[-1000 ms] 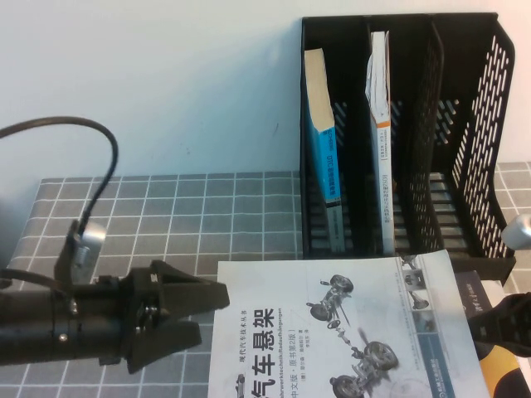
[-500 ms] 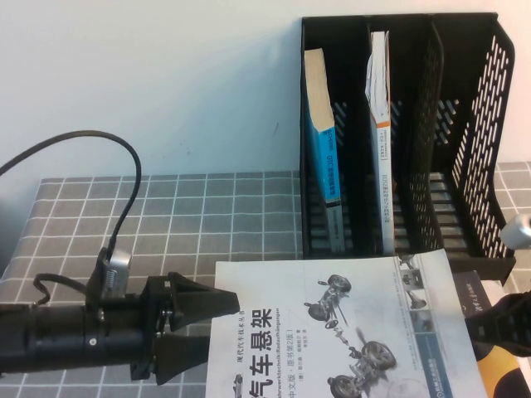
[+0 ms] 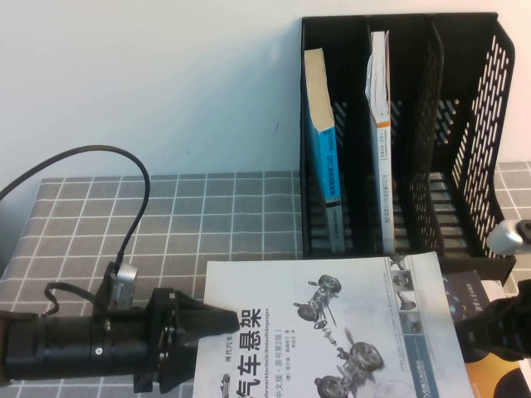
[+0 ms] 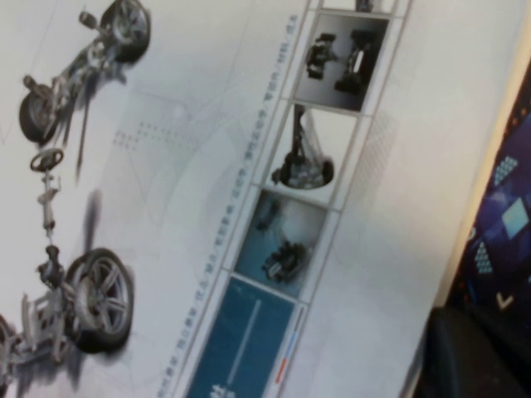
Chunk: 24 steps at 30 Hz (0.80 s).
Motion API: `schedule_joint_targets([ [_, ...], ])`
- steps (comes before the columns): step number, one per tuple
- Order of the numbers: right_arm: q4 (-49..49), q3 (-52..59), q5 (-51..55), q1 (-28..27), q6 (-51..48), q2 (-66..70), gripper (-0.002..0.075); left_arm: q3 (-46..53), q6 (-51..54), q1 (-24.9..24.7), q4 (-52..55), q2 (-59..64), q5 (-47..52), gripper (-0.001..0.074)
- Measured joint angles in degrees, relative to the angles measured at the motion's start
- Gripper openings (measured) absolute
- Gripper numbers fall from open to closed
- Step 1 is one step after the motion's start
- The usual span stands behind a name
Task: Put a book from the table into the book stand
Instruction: Pick up the book with your left arm
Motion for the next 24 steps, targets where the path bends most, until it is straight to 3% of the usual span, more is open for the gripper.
schedule_joint_targets([
  [4, 0.13, 0.00, 0.10, 0.00, -1.19, 0.00, -0.0002, 0.00, 1.13, 0.00, 0.77, 0.00, 0.11, 0.0285],
  [7, 0.27, 0.00, 0.34, 0.00, -2.20, 0.00, -0.0002, -0.08, 2.09, 0.00, 1.07, 0.00, 1.67, 0.0120],
  [13, -5.64, -1.49, 4.27, 0.12, -1.47, -5.17, -0.0002, -0.41, 1.02, 0.24, 1.79, -1.98, 1.49, 0.0115],
  [19, -27.25, -5.12, 8.85, 0.12, 13.34, -17.46, -0.0002, -1.98, -8.57, 0.24, 6.89, -12.39, -0.74, 0.0115],
  [24, -44.97, -6.92, 14.37, 0.12, 27.65, -26.50, -0.0002, -10.26, -18.13, 0.24, 12.94, -23.77, -0.47, 0.0113],
])
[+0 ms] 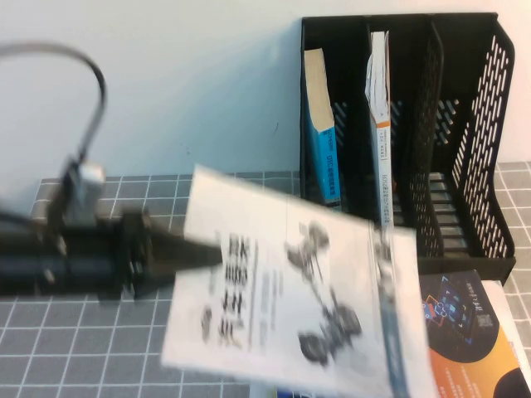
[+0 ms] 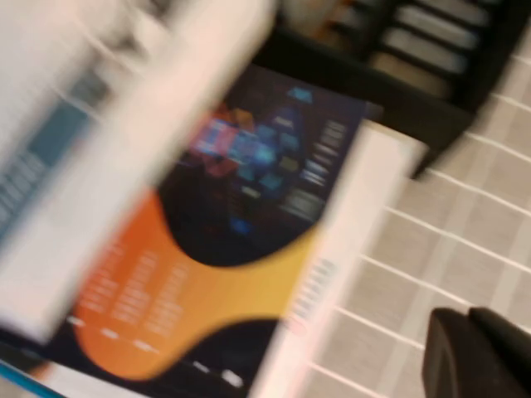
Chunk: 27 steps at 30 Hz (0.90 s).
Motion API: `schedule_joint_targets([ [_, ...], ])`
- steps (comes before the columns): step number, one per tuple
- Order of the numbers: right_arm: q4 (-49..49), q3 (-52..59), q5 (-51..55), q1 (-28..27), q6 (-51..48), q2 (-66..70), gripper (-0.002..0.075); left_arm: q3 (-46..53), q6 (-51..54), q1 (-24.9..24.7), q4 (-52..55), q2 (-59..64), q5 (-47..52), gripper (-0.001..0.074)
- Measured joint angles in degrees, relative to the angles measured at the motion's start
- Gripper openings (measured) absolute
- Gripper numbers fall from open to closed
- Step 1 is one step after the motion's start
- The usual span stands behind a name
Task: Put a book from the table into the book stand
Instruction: Pick up the book with your left arm, then place the book on the book shelf
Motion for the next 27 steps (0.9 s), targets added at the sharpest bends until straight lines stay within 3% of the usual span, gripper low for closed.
schedule_joint_targets([
  [6, -12.73, -0.13, 6.60, 0.00, 11.78, -9.13, -0.0003, -18.70, -13.76, -4.34, 10.22, -6.64, -0.68, 0.0113],
  [12, -13.78, -0.26, 13.25, 0.00, 14.42, -17.54, -0.0003, -37.87, -25.95, -17.31, 18.13, -3.74, -4.08, 0.0113],
  [17, -13.87, -0.26, 18.48, 0.00, 15.80, -23.45, -0.0003, -50.99, -33.70, -25.20, 22.52, 4.46, -9.48, 0.0113],
  [27, -13.87, -0.28, 24.21, 0.00, 19.65, -31.31, -0.0003, -75.43, -52.27, -28.97, 42.30, 25.97, -13.10, 0.0113],
])
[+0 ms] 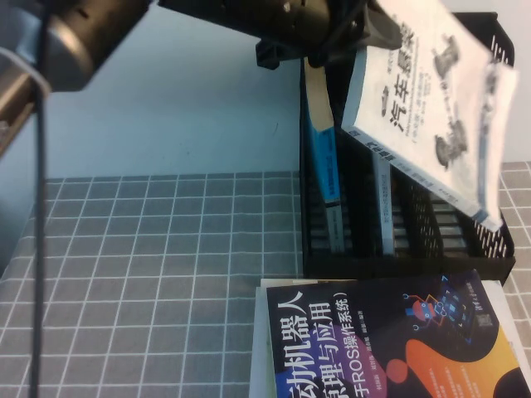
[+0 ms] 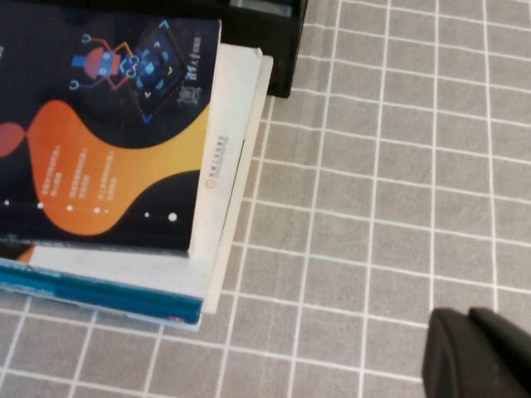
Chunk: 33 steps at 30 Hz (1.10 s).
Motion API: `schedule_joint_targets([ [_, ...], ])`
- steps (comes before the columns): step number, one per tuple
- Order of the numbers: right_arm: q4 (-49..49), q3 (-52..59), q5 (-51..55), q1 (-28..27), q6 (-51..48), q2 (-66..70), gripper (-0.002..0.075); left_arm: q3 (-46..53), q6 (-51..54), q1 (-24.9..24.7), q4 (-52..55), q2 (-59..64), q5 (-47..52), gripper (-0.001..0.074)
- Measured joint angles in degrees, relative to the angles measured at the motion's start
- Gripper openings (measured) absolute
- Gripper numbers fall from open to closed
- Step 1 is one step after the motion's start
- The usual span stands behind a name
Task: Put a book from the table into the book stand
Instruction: Place the book on the book shelf
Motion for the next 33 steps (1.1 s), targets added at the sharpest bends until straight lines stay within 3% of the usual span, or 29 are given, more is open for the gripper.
schedule_joint_targets([
  [7, 0.00, 0.00, 1.48, 0.00, 0.00, -0.87, -0.0003, -8.79, -9.50, -2.32, 9.59, 7.11, 1.88, 0.0113],
  [22, 4.25, 0.00, 0.07, 0.00, 0.00, -0.87, -0.0003, -10.83, -40.55, -19.70, 55.45, 9.29, -4.46, 0.0112],
  [33, 6.45, 0.00, -0.14, 0.00, -0.62, -0.87, -0.0003, -10.83, -44.22, -21.61, 58.16, 13.18, -3.61, 0.0112],
])
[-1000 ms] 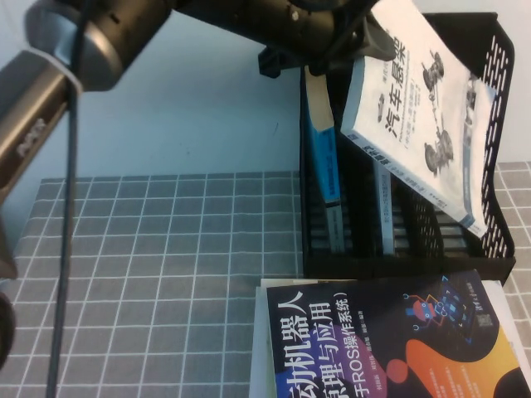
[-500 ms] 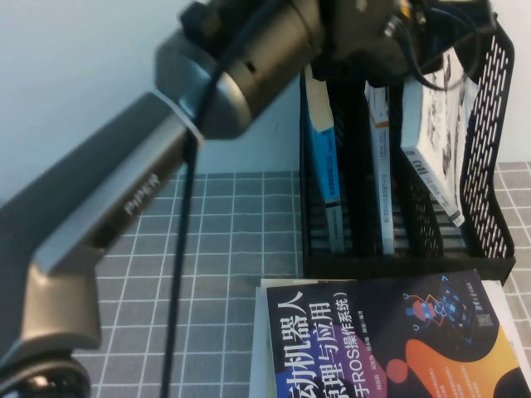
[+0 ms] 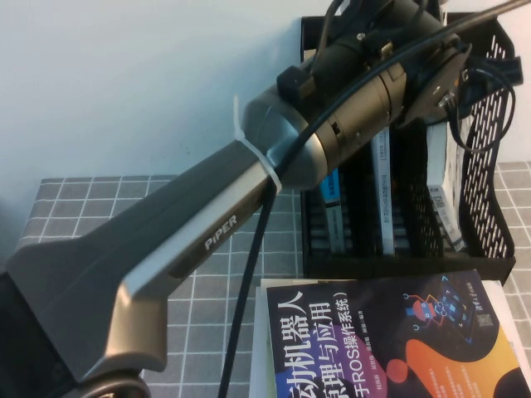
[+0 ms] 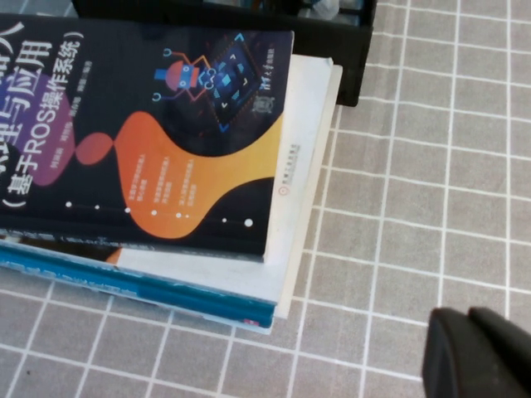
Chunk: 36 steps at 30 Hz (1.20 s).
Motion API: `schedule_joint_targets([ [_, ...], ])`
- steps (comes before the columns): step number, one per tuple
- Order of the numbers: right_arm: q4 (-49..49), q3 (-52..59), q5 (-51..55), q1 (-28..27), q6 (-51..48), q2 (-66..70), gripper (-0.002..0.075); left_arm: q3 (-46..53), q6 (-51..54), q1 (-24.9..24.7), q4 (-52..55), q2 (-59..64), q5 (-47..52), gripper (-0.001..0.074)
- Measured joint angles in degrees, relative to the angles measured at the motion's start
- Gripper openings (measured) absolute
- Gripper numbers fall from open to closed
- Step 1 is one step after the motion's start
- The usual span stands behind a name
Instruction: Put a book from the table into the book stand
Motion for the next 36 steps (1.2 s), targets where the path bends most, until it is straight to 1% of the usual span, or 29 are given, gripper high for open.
schedule_joint_targets([
  [4, 0.23, 0.00, -0.21, 0.00, -0.21, 0.00, -0.0003, 0.00, 0.35, 0.00, -1.43, 0.49, 0.51, 0.0112],
  [9, 1.67, 0.00, -0.47, 0.00, -0.42, 0.00, -0.0003, -0.03, 2.21, 0.89, -6.71, 1.59, 0.27, 0.0112],
  [11, 2.38, 0.00, -0.47, 0.00, -0.66, 0.00, -0.0003, -0.03, 4.37, 2.09, -9.89, 2.38, -0.32, 0.0112],
  [16, 3.43, 0.00, -0.47, 0.00, -2.11, 0.00, -0.0003, -0.13, 14.50, 5.29, -19.50, 3.74, -2.64, 0.0120],
  [17, 3.63, 0.00, -0.49, 0.00, -2.54, 0.00, -0.0003, -0.23, 16.26, 5.69, -21.12, 3.87, -3.12, 0.0140],
  [18, 3.75, 0.14, -0.84, 0.00, -3.35, 0.00, -0.0003, -0.25, 18.26, 6.06, -22.96, 3.87, -3.58, 0.0176],
  [20, 4.15, 1.51, -2.23, 0.00, -4.49, 0.00, -0.0003, -0.54, 21.11, 6.46, -26.00, 3.87, -4.62, 0.0275],
  [22, 5.47, 4.05, -4.69, 0.00, -5.30, 0.00, -0.0003, -0.63, 23.27, 6.59, -27.61, 3.87, -5.72, 0.0400],
  [23, 6.74, 5.87, -6.67, 0.00, -6.36, 0.00, -0.0003, -0.63, 24.17, 6.70, -28.16, 3.87, -5.86, 0.0442],
  [24, 8.58, 7.85, -9.10, 0.00, -8.11, 0.40, -0.0003, -0.67, 25.21, 6.73, -28.87, 3.87, -5.86, 0.0474],
  [25, 10.56, 9.49, -11.29, 0.00, -9.90, 1.02, -0.0003, -0.67, 26.59, 6.73, -29.93, 3.87, -5.86, 0.0481],
  [28, 19.85, 14.45, -19.88, 0.00, -19.55, 4.73, -0.0003, -0.67, 30.98, 6.86, -32.39, 3.76, -5.51, 0.0477],
  [30, 27.27, 15.49, -25.30, 0.00, -27.08, 9.25, -0.0003, -0.67, 34.60, 6.86, -32.90, 2.98, -4.11, 0.0447],
  [32, 34.29, 15.36, -29.39, 0.00, -33.88, 14.28, -0.0003, -0.67, 38.59, 6.98, -32.60, 1.30, -2.09, 0.0388],
  [35, 39.91, 12.87, -30.22, 0.00, -41.91, 23.39, -0.0003, -0.67, 43.15, 6.98, -30.81, -2.92, 1.31, 0.0244],
  [36, 40.59, 11.31, -28.98, 0.00, -43.90, 26.22, -0.0003, -0.67, 44.76, 6.98, -29.98, -4.76, 2.88, 0.0183],
])
